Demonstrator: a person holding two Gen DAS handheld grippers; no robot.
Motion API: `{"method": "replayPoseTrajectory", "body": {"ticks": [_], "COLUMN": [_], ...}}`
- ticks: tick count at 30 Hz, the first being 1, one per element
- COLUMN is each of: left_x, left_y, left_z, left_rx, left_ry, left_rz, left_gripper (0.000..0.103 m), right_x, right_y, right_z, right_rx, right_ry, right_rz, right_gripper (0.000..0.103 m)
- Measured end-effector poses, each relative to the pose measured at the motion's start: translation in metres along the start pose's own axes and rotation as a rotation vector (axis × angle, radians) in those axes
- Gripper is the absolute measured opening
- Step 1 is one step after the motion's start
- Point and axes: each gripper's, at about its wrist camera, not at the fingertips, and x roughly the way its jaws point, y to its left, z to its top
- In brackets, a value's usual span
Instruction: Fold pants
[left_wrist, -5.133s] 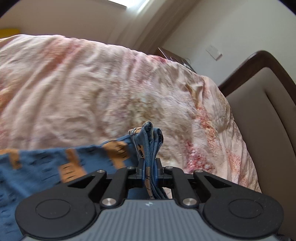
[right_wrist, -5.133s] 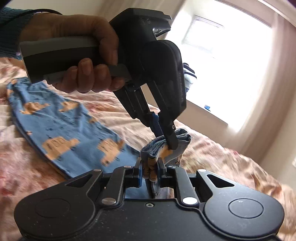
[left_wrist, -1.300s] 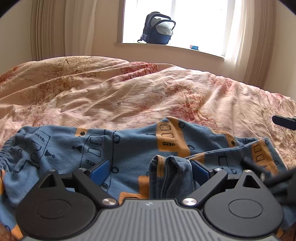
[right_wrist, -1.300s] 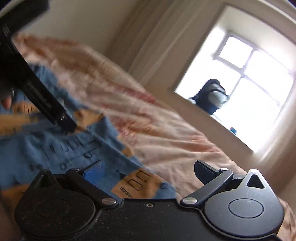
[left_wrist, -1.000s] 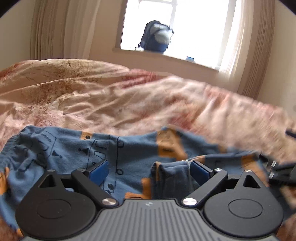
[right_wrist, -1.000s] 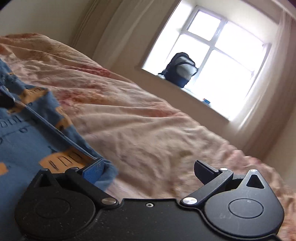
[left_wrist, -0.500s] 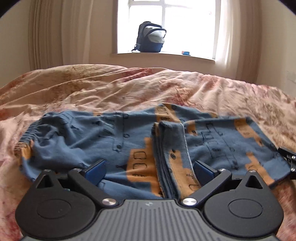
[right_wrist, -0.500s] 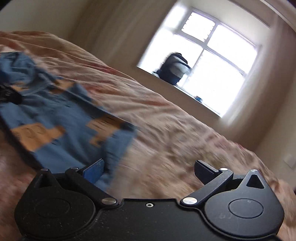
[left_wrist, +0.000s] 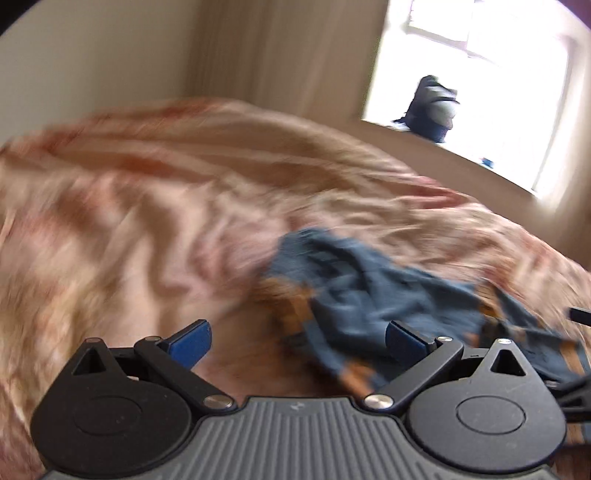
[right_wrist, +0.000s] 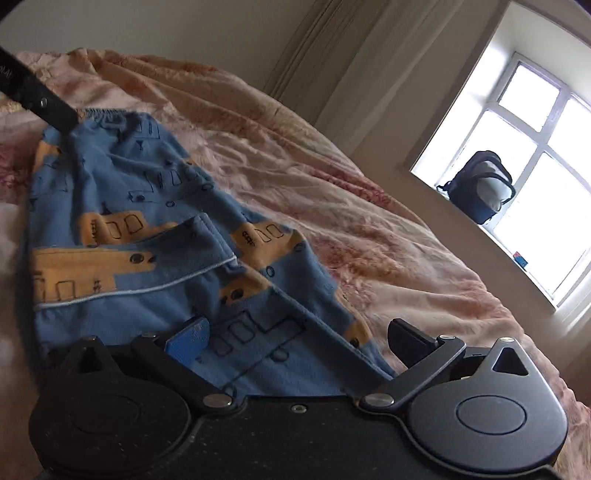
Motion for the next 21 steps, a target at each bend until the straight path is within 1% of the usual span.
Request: {"method": "replayPoseTrajectory", "body": {"ticks": [2,3,5,7,10,11,12,13,14,15,17,18,20,21], "left_x": [0.008,0.010,0.013,0.013,0.010,0.008,0.008,0.008,0.009,0.011,0.017,0.020,0.023,0.023], "left_y": [0.012,0.017,0.021,0.028,0.039,0.043,0.048,0.051,0.052,0.051,0.050,0.050,0.053,0.054], "left_z": [0.002,0.002,0.004,0.003,0.003,0.003,0.003,0.002,0.001,0.000,0.000,0.000,-0.003,-0.004], "left_rx": [-0.050,-0.078,-0.124,-0.172,-0.262,-0.297,-0.334,-0.355,-0.359,-0.350,-0.333,-0.339,-0.360,-0.363], "left_ry": [0.006,-0.006,-0.014,-0.011,-0.024,-0.030,-0.037,-0.041,-0.040,-0.036,-0.015,-0.007,-0.002,-0.002], "left_rz": [-0.041,-0.063,-0.088,-0.119,-0.154,-0.167,-0.181,-0.196,-0.212,-0.222,-0.234,-0.236,-0.236,-0.235], "left_gripper": [0.101,0.098,0.094,0.091,0.090,0.087,0.081,0.079,0.067,0.051,0.036,0.030,0.021,0.020], "right_x": [-0.008,-0.013,-0.017,-0.011,0.017,0.025,0.037,0.049,0.062,0.074,0.096,0.108,0.128,0.132], "right_y": [-0.007,-0.010,-0.018,-0.023,-0.026,-0.025,-0.023,-0.021,-0.019,-0.018,-0.016,-0.013,-0.004,0.000], "right_z": [0.013,0.021,0.044,0.072,0.115,0.123,0.131,0.140,0.147,0.155,0.166,0.170,0.180,0.184], "right_rx": [-0.045,-0.088,-0.174,-0.223,-0.230,-0.221,-0.218,-0.209,-0.183,-0.138,-0.027,0.020,0.075,0.089], "right_ry": [-0.003,-0.014,-0.011,0.012,0.081,0.098,0.117,0.138,0.148,0.146,0.158,0.179,0.208,0.209], "right_rz": [-0.014,0.003,0.083,0.172,0.314,0.362,0.413,0.455,0.490,0.524,0.603,0.647,0.729,0.753], "right_gripper": [0.102,0.102,0.102,0.102,0.102,0.102,0.102,0.102,0.102,0.102,0.102,0.101,0.097,0.095]}}
